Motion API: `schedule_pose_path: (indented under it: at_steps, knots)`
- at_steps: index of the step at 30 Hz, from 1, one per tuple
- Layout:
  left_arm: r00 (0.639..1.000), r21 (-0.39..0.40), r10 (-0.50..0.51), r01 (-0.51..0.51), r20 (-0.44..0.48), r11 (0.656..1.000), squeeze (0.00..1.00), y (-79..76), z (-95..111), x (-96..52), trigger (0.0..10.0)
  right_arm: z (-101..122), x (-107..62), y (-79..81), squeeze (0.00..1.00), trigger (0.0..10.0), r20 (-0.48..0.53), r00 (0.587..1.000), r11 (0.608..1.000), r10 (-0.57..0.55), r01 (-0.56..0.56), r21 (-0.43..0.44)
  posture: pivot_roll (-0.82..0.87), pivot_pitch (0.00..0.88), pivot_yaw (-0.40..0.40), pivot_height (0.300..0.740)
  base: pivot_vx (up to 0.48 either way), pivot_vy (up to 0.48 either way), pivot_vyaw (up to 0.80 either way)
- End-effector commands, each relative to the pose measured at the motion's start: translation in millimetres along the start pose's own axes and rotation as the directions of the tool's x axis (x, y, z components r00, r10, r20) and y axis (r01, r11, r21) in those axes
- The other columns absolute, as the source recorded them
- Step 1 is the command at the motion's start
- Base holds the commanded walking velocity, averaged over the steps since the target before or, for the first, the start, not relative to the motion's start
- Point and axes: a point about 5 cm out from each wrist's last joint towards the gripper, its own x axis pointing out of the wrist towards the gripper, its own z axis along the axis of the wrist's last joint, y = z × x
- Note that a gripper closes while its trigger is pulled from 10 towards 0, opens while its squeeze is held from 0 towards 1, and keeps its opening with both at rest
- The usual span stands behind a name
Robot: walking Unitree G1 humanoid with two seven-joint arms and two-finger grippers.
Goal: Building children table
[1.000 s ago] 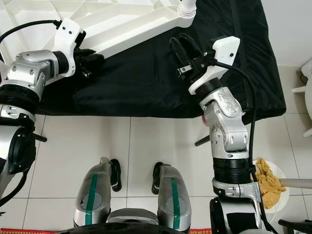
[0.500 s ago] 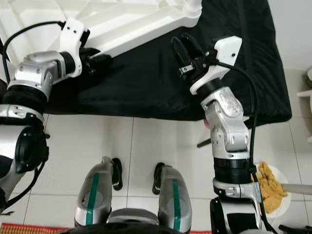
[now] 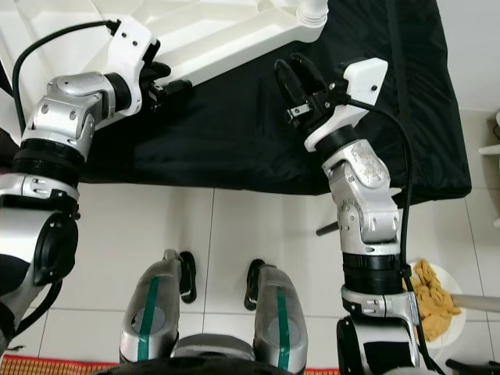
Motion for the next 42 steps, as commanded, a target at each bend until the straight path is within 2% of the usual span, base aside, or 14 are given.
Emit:
schedule_pose_path:
  at_steps: [1,7,8,10,11,12,19,20,28,35,37,39,41,42]
  knots:
    - [0.946,-0.029,0.319,-0.321,-0.05,0.947,0.0,13.9,-8,-0.8,10.0,-2,-1.3,0.9,0.0,10.0,-0.011,1.0,1.0,0.004,-0.004,0.003,0.02,0.132,0.004,0.74,0.0,0.0,0.0]
    - [0.945,-0.016,0.317,-0.319,-0.077,0.948,0.0,8.6,-16,2.0,10.0,-2,-0.2,2.1,0.0,10.0,-0.008,1.0,1.0,0.006,-0.006,0.005,0.01,0.129,0.004,0.74,0.0,0.0,0.0]
    - [0.946,-0.014,0.313,-0.315,-0.081,0.949,0.0,7.9,-17,1.8,7.3,-2,-0.1,2.0,0.0,10.0,-0.008,1.0,1.0,0.006,-0.006,0.004,0.01,0.127,0.006,0.74,0.0,0.0,0.0]
    - [0.946,-0.014,0.313,-0.315,-0.081,0.949,0.0,7.9,-17,1.8,7.3,-2,-0.1,2.0,0.0,10.0,-0.008,1.0,1.0,0.006,-0.006,0.004,0.01,0.127,0.006,0.74,0.0,0.0,0.0]
    - [0.945,-0.021,0.316,-0.319,-0.088,0.948,0.0,8.2,-18,1.4,5.4,-2,-0.1,1.8,0.0,10.0,-0.009,1.0,1.0,0.006,-0.006,0.003,0.01,0.128,0.006,0.74,0.0,0.0,0.0]
    - [0.941,-0.021,0.324,-0.327,-0.098,0.945,0.0,9.4,-20,0.6,0.0,-2,-0.1,1.7,0.0,10.0,-0.009,1.0,1.0,0.006,-0.006,0.003,0.01,0.128,0.008,0.74,0.0,0.0,0.0]
    - [0.915,-0.021,0.385,-0.39,-0.121,0.921,0.0,14.3,-21,-2.6,0.0,-1,-0.3,1.0,0.0,10.0,-0.007,1.0,1.0,0.001,-0.001,0.001,0.01,0.132,0.015,0.74,0.0,0.0,0.0]
    - [0.906,-0.021,0.404,-0.409,-0.124,0.912,0.0,15.8,-20,-2.9,10.0,-1,-0.4,0.8,0.0,10.0,-0.005,1.0,1.0,-0.001,0.001,0.001,0.01,0.132,0.016,0.74,0.0,0.0,0.0]
    - [0.891,-0.072,0.441,-0.449,-0.105,0.891,0.0,16.5,-13,-2.0,10.0,-1,-0.5,0.4,0.0,10.0,-0.002,1.0,1.0,-0.007,0.007,0.001,0.01,0.135,0.017,0.74,0.0,0.0,0.0]
    - [0.843,-0.14,0.53,-0.538,-0.095,0.831,0.0,14.2,-9,0.1,10.0,0,0.0,-0.1,0.0,10.0,0.0,1.0,1.0,-0.01,0.01,0.0,0.01,0.136,0.014,0.74,0.0,0.0,0.0]
    - [0.808,-0.202,0.579,-0.588,-0.108,0.783,0.0,11.5,-10,1.2,10.0,0,0.4,-0.2,0.0,10.0,0.002,1.0,1.0,-0.011,0.011,-0.001,0.01,0.137,0.013,0.74,0.0,0.0,0.0]
    - [0.808,-0.202,0.579,-0.588,-0.108,0.783,0.0,11.5,-10,1.2,10.0,0,0.4,-0.2,0.0,10.0,0.002,1.0,1.0,-0.011,0.011,-0.001,0.01,0.137,0.013,0.74,0.0,0.0,0.0]
    - [0.75,-0.251,0.652,-0.656,-0.113,0.712,0.0,10.0,-9,0.5,10.0,1,1.4,-0.1,0.0,10.0,0.005,1.0,1.0,-0.012,0.012,-0.001,0.01,0.137,0.012,0.74,0.0,0.0,0.0]
    - [0.75,-0.251,0.652,-0.656,-0.113,0.712,0.0,10.0,-9,0.5,10.0,1,1.4,-0.1,0.0,10.0,0.005,1.0,1.0,-0.012,0.012,-0.001,0.01,0.137,0.012,0.74,0.0,0.0,0.0]
